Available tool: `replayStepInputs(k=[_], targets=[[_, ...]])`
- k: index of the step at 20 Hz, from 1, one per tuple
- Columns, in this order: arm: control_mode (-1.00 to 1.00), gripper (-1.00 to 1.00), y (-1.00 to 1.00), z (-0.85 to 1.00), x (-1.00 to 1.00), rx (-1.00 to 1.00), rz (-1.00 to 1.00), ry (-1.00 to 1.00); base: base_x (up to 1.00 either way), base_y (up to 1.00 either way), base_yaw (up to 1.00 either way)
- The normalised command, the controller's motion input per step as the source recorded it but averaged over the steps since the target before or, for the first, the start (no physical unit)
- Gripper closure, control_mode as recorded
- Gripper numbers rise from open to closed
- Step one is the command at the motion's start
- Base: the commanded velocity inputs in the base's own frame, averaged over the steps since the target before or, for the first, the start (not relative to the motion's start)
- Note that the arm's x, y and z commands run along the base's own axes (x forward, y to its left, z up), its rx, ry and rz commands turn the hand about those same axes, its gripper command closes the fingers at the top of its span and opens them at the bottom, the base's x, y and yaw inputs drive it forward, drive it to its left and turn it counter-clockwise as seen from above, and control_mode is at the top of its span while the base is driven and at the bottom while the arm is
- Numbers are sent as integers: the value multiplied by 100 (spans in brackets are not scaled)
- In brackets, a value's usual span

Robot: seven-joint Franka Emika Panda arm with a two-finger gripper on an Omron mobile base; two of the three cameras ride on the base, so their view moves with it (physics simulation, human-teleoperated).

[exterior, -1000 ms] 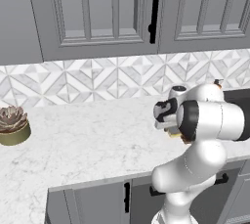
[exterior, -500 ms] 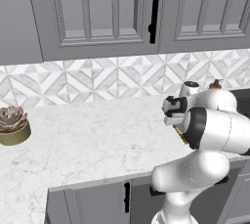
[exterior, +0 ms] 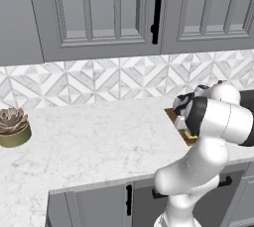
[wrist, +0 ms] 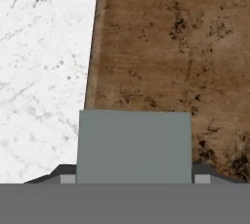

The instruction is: Pick up the sponge from the counter and clean the cutting board by briefly scrubbing or pressing down on the cutting board. Once finished, release the sponge.

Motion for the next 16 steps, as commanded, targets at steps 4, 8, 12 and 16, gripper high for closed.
replayStepInputs(k=[4,8,12,16], targets=[[-100,100,0,-31,-6,0,0,-2,0,0,0],[-100,100,3,-20,0,1,-2,-1,0,0,0],[-100,100,12,-16,1,0,-3,0,0,0,0],[-100,100,14,-13,16,0,0,0,0,0,0]])
